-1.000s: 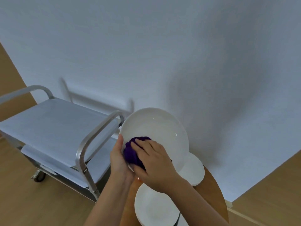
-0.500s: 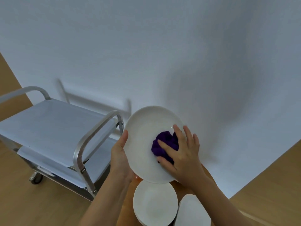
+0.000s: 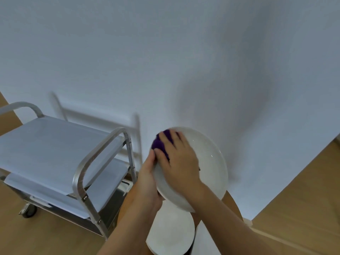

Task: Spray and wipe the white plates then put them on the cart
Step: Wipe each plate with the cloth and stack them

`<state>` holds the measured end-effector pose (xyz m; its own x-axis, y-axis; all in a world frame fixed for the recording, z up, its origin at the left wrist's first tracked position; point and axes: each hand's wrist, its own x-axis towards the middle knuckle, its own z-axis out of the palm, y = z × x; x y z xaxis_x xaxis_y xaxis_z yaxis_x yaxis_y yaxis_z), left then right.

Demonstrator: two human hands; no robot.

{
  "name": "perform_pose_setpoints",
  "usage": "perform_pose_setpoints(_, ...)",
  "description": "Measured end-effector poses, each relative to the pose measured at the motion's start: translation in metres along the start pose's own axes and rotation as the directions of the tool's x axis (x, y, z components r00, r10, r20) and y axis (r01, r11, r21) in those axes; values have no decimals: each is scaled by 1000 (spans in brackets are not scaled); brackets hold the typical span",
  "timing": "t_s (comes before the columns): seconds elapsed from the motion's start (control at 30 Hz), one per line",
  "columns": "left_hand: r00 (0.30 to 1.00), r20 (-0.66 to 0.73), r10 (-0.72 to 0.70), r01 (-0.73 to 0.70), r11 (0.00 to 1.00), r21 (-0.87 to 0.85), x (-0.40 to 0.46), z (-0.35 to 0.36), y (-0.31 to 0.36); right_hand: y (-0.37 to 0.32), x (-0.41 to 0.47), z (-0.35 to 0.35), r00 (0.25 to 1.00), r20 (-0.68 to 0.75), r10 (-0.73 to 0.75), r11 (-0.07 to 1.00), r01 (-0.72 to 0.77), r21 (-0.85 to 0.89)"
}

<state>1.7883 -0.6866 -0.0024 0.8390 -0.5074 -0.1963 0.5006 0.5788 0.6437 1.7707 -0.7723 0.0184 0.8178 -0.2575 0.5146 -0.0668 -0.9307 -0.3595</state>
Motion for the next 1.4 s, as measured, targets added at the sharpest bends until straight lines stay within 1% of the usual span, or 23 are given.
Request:
perform_pose_setpoints(0.07,1000,-5,-20,20,995,-102,3,-2,5,-14,-11,-2,994,66,-82,996,81,28)
perform_pose_setpoints(0.13,999,8,-46,46,988,-145,4,-6,14,-20,-23,-7,976,149,-158,987,152,48)
perform_pose_setpoints(0.23,1000,9,-25,26,986,-162,8,-14,29,-9,-39,-18,945,166,-283,959,276,64)
perform_pose_setpoints(0.33,990,127,-54,71,988,-137,5,-14,38,14,-46,-23,917,38,-397,917,398,-12)
perform_pose_setpoints(0.4,982,183,-42,65,991,-119,4,-14,39,26,-48,-19,906,-100,-412,911,405,-81)
perform_pose_setpoints(0.53,982,188,-1,17,996,-83,1,-16,37,36,-49,-11,920,-262,-290,952,250,-174)
perform_pose_setpoints(0.63,979,200,27,-21,999,-32,-1,-14,34,32,-35,-13,937,-337,-97,984,39,-174)
perform_pose_setpoints(0.7,978,209,19,-23,1000,15,-4,-10,29,20,-20,-15,945,-314,90,980,-140,-141)
perform_pose_setpoints(0.73,977,211,9,-17,999,38,-4,-8,26,12,-13,-16,946,-277,171,972,-207,-107)
perform_pose_setpoints(0.77,977,213,-1,-9,999,49,-5,-5,24,4,-7,-15,948,-239,211,969,-235,-78)
perform_pose_setpoints(0.8,977,212,-6,-3,999,41,-4,-2,22,-3,-5,-12,958,-212,192,975,-211,-73)
perform_pose_setpoints(0.83,977,212,3,-6,1000,13,-3,0,21,-10,-6,-8,974,-194,119,987,-138,-87)
perform_pose_setpoints(0.9,985,167,37,-32,999,-33,2,-2,23,-19,-19,2,984,-148,-104,991,91,-95)
perform_pose_setpoints(0.97,995,98,28,-25,999,-38,6,-9,31,-18,-39,8,962,-90,-256,967,256,-10)
perform_pose_setpoints(1.0,997,80,8,-5,999,-35,8,-12,36,-13,-47,7,955,-57,-290,956,292,34)
perform_pose_setpoints(1.03,997,74,-8,10,1000,-26,10,-15,41,-5,-53,6,950,-10,-311,950,311,35)
perform_pose_setpoints(1.1,997,68,-30,31,1000,-5,13,-16,45,12,-59,4,936,69,-346,933,351,-74)
perform_pose_setpoints(1.13,997,56,-46,46,999,15,14,-15,46,20,-59,4,931,75,-357,923,364,-125)
perform_pose_setpoints(1.23,997,44,-67,61,991,118,15,-4,46,23,-59,3,936,32,-349,923,350,-160)
perform_pose_setpoints(1.3,996,82,-28,7,967,255,15,3,48,21,-61,3,941,-40,-336,937,330,-110)
perform_pose_setpoints(1.33,994,105,3,-40,938,344,15,6,49,19,-60,1,957,-92,-275,961,275,-16)
perform_pose_setpoints(1.37,990,138,30,-85,906,414,15,9,52,15,-57,-4,981,-141,-135,977,156,143)
perform_pose_setpoints(1.4,982,187,38,-119,886,447,15,11,54,11,-53,-14,985,-155,81,935,-21,355)
